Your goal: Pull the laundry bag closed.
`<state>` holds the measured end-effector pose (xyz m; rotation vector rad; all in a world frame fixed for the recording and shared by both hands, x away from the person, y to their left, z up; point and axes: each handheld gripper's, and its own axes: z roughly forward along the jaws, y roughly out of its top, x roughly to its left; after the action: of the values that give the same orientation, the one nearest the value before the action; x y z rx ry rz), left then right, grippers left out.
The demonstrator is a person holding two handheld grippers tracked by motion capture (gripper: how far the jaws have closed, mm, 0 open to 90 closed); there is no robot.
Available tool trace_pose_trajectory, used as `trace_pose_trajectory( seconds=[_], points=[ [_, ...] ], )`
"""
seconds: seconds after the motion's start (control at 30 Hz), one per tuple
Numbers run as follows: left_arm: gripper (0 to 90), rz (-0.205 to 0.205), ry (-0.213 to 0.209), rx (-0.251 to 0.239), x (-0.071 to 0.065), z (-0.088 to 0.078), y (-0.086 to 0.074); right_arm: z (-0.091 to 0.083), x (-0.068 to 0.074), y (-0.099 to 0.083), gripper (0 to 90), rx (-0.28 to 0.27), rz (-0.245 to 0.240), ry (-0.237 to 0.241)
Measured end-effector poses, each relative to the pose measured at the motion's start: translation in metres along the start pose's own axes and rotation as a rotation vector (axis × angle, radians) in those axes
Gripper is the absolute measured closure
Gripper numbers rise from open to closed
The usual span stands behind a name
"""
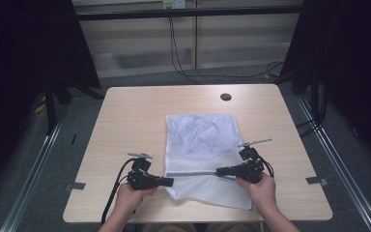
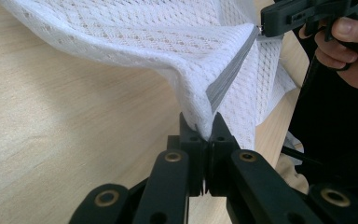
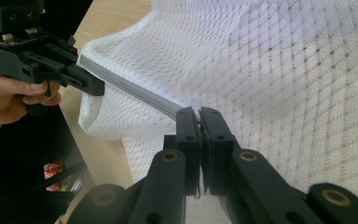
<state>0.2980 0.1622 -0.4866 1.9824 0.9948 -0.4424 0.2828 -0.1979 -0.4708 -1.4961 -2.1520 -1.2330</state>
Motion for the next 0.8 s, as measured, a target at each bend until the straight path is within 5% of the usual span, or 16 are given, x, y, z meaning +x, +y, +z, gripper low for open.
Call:
trace_pose_trajectory(
  seconds=[0.8],
  points=[
    [88.5, -0.005, -0.005, -0.004, 0.0014, -0.0007, -0.0003, -0.0087, -0.0047, -0.0010, 86.8, -0.002, 0.000, -0.011]
  ],
)
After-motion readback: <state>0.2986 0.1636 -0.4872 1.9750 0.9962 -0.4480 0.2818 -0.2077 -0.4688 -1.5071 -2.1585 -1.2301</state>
